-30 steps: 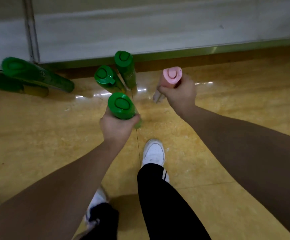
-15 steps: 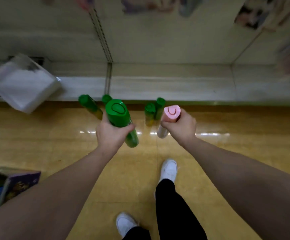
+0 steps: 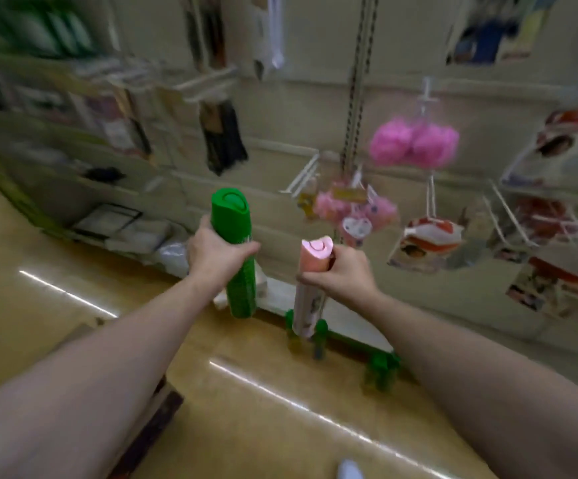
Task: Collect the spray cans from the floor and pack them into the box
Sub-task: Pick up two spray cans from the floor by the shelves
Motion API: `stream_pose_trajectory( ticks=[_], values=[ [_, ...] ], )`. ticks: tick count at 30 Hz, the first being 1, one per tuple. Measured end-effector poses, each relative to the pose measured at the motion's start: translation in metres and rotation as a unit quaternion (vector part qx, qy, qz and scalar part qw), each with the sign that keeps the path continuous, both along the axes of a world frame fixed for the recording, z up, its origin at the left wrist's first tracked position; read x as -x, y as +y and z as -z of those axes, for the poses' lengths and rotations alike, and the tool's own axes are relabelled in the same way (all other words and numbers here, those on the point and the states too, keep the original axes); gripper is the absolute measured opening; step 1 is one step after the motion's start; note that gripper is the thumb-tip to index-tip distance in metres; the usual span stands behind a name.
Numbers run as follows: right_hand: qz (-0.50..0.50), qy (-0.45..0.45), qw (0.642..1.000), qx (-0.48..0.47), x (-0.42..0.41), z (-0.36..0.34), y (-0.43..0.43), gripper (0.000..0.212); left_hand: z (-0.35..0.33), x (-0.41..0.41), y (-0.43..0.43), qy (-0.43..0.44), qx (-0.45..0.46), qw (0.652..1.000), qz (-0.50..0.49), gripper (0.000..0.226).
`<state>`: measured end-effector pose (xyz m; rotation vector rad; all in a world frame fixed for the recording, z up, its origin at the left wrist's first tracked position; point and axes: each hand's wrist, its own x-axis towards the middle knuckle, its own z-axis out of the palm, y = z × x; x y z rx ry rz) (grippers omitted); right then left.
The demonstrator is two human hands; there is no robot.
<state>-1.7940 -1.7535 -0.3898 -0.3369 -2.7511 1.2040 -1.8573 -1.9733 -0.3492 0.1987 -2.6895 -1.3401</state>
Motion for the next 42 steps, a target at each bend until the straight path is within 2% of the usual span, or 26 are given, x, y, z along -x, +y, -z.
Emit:
stream_pose_trajectory(
  ticks=[6, 9, 16, 21, 24, 30, 33, 38, 42],
  values=[
    [-0.132, 0.085, 0.985, -0.073, 0.051, -0.115, -0.064, 0.052, -0.106, -0.010, -0.076, 0.052, 0.070, 0.992, -0.093, 0.093],
    [-0.190, 0.109, 0.973, -0.072, 0.077, -0.148, -0.097, 0.053, -0.136, -0.012, -0.110, 0.058, 0.075, 0.983, -0.155, 0.094],
    [-0.324, 0.157, 0.932, -0.032, 0.115, -0.197, -0.194, 0.051, -0.179, -0.032, -0.189, 0.087, 0.037, 0.947, -0.306, 0.086],
    [-0.393, 0.177, 0.902, 0.001, 0.120, -0.211, -0.262, 0.051, -0.198, -0.061, -0.234, 0.085, 0.100, 0.909, -0.395, 0.100],
    [-0.425, 0.173, 0.888, 0.013, 0.119, -0.214, -0.304, 0.047, -0.202, -0.072, -0.265, 0.081, 0.130, 0.892, -0.426, 0.111],
    [-0.488, 0.172, 0.856, -0.011, 0.122, -0.209, -0.400, 0.044, -0.186, -0.081, -0.337, 0.048, 0.163, 0.866, -0.470, 0.105],
    [-0.497, 0.161, 0.852, -0.013, 0.127, -0.198, -0.450, 0.045, -0.168, -0.077, -0.381, 0.044, 0.155, 0.866, -0.474, 0.102],
    [-0.504, 0.135, 0.853, -0.003, 0.137, -0.170, -0.520, 0.049, -0.137, -0.072, -0.445, 0.023, 0.141, 0.866, -0.479, 0.110],
    [-0.511, 0.123, 0.850, -0.028, 0.151, -0.152, -0.565, 0.049, -0.118, -0.067, -0.485, 0.014, 0.128, 0.866, -0.484, 0.104]
  ],
)
